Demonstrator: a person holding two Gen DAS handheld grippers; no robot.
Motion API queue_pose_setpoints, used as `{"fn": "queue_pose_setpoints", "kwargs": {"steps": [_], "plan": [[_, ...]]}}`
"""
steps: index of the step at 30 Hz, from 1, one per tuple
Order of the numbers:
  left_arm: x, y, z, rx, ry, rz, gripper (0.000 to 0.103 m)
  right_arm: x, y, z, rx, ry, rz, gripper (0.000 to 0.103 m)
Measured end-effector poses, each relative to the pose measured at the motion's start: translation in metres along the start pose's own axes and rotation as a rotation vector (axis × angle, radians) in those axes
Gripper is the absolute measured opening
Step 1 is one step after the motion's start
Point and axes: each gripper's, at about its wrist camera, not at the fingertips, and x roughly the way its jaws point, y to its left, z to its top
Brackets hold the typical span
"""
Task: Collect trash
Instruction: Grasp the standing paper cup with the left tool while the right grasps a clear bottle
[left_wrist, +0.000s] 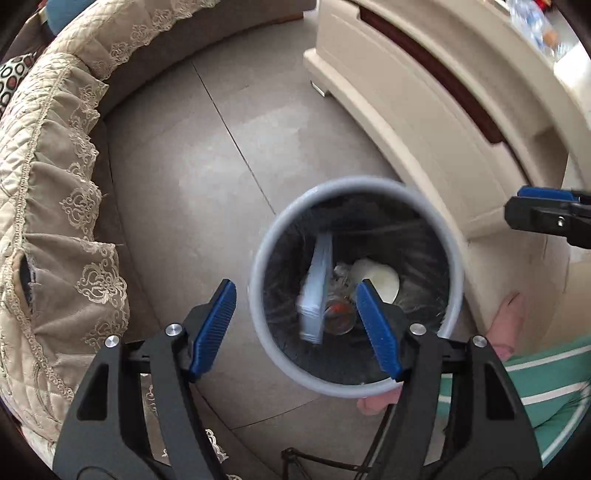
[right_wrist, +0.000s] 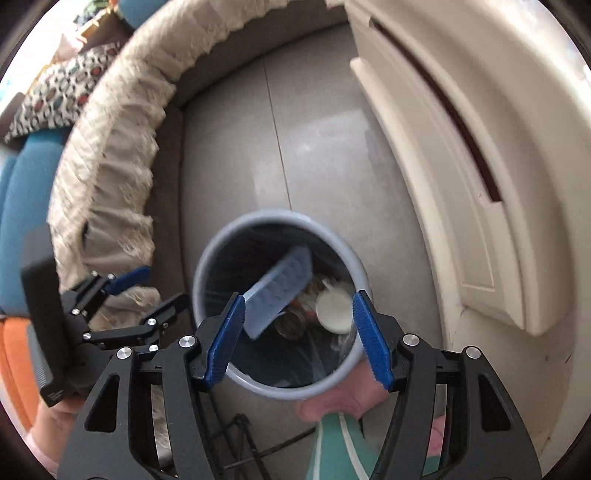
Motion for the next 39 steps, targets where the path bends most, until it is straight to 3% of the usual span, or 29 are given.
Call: {"fn": "queue_pose_setpoints", "kwargs": {"steps": [5, 11, 17, 20, 23, 27, 35, 37, 39], "plan": [[-0.033, -0.006, 0.019, -0.007, -0.077, -0.04, 0.065, -0.057, -0.013, 0.003, 0.023, -0.111, 0.043, 0.062], [-0.077, -0.044, 0.045, 0.061, -0.173, -0.109, 0.065, -0.141, -0.046, -0.008, 0.05, -0.257, 0.067, 0.062], [-0.118, -0.122, 0.077, 0.207, -0.271, -0.169, 0.071, -0.219, -0.104, -0.02, 0.099, -0.4, -0.026, 0.062], [-0.126, -0.164, 0.093, 0.269, -0.292, -0.192, 0.075, -0.241, -0.138, -0.019, 0.134, -0.424, -0.079, 0.065], [-0.124, -0.199, 0.11, 0.315, -0.296, -0.207, 0.075, -0.248, -0.164, -0.012, 0.152, -0.428, -0.131, 0.067], [-0.111, -0.239, 0.131, 0.368, -0.28, -0.2, 0.076, -0.239, -0.194, 0.006, 0.161, -0.394, -0.129, 0.067], [-0.082, -0.275, 0.152, 0.407, -0.244, -0.261, 0.082, -0.21, -0.203, 0.038, 0.039, -0.345, -0.137, 0.076], [-0.074, -0.281, 0.156, 0.413, -0.236, -0.251, 0.077, -0.202, -0.207, 0.048, 0.038, -0.333, -0.143, 0.075], [-0.066, -0.282, 0.16, 0.402, -0.208, -0.269, 0.065, -0.197, -0.212, 0.054, 0.047, -0.322, -0.132, 0.075]]}}
